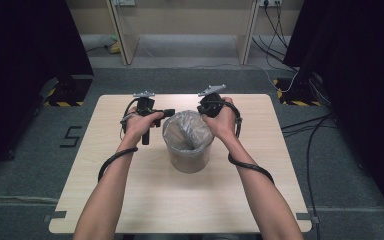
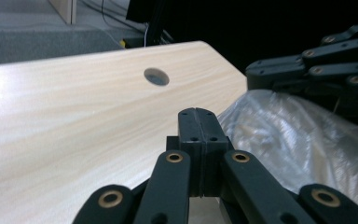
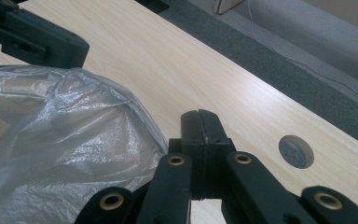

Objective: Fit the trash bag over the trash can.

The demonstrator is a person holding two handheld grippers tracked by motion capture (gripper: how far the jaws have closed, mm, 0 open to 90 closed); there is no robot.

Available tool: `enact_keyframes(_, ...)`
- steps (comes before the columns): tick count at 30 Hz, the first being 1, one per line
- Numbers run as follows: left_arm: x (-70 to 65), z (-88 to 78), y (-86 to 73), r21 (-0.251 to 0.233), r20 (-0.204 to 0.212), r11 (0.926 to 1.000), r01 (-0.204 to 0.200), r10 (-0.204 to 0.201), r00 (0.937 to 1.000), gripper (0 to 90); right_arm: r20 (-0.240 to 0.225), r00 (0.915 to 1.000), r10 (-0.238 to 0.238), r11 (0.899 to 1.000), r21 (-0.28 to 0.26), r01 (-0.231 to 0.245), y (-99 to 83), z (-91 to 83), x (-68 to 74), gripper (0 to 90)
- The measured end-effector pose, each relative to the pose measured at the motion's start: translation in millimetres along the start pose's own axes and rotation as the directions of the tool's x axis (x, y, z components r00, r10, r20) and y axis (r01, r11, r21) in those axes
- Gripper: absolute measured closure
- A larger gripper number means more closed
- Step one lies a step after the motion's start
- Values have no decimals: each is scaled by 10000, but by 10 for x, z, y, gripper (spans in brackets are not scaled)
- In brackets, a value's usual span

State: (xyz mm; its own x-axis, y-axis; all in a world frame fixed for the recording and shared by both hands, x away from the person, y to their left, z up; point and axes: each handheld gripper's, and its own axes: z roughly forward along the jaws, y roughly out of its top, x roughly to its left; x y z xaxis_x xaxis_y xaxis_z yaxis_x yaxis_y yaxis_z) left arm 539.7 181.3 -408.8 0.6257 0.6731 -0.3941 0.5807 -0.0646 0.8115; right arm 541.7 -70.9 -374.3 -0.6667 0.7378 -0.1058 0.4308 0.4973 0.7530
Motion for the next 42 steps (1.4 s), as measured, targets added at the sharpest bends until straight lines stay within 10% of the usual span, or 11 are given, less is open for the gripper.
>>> enact_keyframes(7,39,6,-68,18,32,9999,131,-131,9999,900,6,9999,112,9998,-178,-112,4,-31,-12,858)
enact_keyframes(16,53,-76,-51,-946,-1024,9949,-343,246,9944,497,83,9994,329,9970,-698,-323,37,-184,-40,701)
enact_keyframes(28,-79,-271,-64,-1241,-1416,9838,-1291,1112,9836,377,-163,9993,348,9957,-853,-360,-73,-378,-33,608)
enact_keyframes(42,-690,-423,-82,-589,-1159,9323,-3568,3486,9301,462,-1575,9860,-557,9943,-985,404,-81,-549,258,601)
